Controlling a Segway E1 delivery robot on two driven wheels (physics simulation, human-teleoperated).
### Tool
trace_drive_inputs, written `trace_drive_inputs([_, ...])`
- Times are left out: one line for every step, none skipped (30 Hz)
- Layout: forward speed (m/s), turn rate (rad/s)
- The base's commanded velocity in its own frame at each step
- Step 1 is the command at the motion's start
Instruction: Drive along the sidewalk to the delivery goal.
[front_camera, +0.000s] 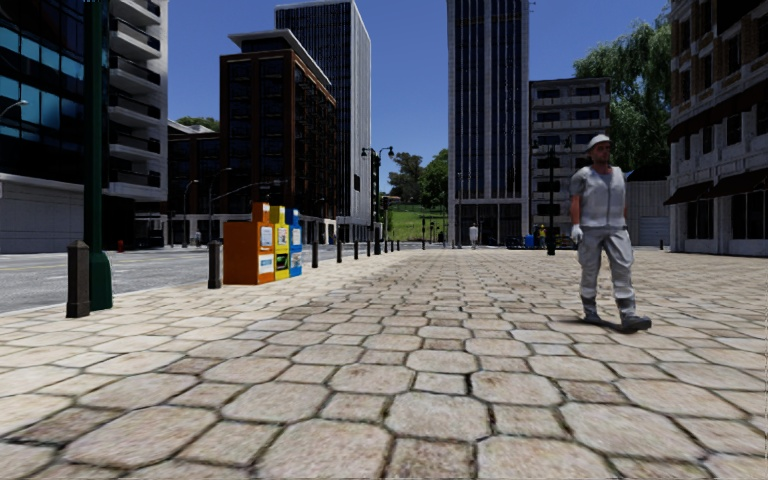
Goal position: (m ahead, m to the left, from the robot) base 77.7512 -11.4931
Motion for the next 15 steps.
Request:
trace_drive_inputs([2.0, 0.0])
trace_drive_inputs([2.0, 0.0])
trace_drive_inputs([2.0, 0.0])
trace_drive_inputs([2.0, 0.0])
trace_drive_inputs([2.0, 0.0])
trace_drive_inputs([2.0, 0.0])
trace_drive_inputs([2.0, 0.0])
trace_drive_inputs([2.0, 0.0])
trace_drive_inputs([2.0, 0.0])
trace_drive_inputs([2.0, 0.0])
trace_drive_inputs([2.0, 0.0])
trace_drive_inputs([2.0, 0.0])
trace_drive_inputs([2.0, 0.0])
trace_drive_inputs([2.0, 0.0])
trace_drive_inputs([2.0, 0.0])
